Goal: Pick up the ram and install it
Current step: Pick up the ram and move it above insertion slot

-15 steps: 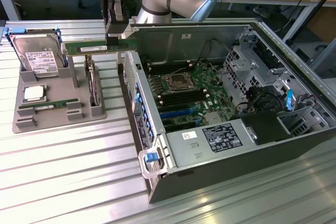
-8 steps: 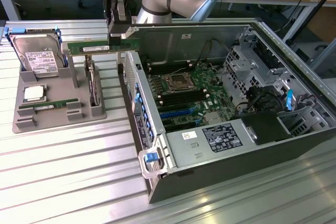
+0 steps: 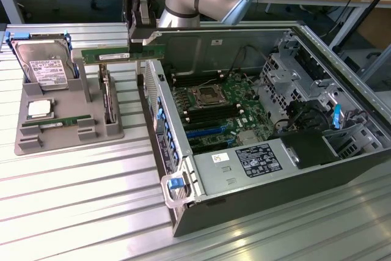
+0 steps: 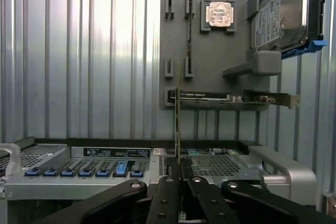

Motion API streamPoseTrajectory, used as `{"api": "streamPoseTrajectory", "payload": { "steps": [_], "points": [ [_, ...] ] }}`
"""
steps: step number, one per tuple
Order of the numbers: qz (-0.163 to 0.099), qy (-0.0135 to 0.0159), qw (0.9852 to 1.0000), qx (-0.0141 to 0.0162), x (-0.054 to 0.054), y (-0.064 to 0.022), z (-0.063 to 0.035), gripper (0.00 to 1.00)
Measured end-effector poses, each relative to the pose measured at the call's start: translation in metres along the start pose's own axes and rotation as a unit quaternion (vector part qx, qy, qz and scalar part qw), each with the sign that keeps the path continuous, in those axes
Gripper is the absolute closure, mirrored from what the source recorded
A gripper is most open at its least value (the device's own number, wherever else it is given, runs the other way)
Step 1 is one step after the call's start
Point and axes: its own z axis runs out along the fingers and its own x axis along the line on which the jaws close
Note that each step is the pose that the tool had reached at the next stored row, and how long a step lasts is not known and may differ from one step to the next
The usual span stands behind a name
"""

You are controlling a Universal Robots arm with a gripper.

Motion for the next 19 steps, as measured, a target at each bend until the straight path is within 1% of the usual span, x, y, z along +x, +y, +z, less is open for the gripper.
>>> {"api": "streamPoseTrajectory", "payload": {
  "steps": [4,11,17,19],
  "points": [
    [0.0,0.0,1.0,0.0,0.0,-0.0024,-0.0001,0.88],
    [0.0,0.0,1.0,0.0,0.0,-0.0091,-0.0004,0.88],
    [0.0,0.0,1.0,0.0,0.0,-0.0116,-0.0005,0.88],
    [0.0,0.0,1.0,0.0,0.0,-0.0136,-0.0006,0.88]
  ]
}}
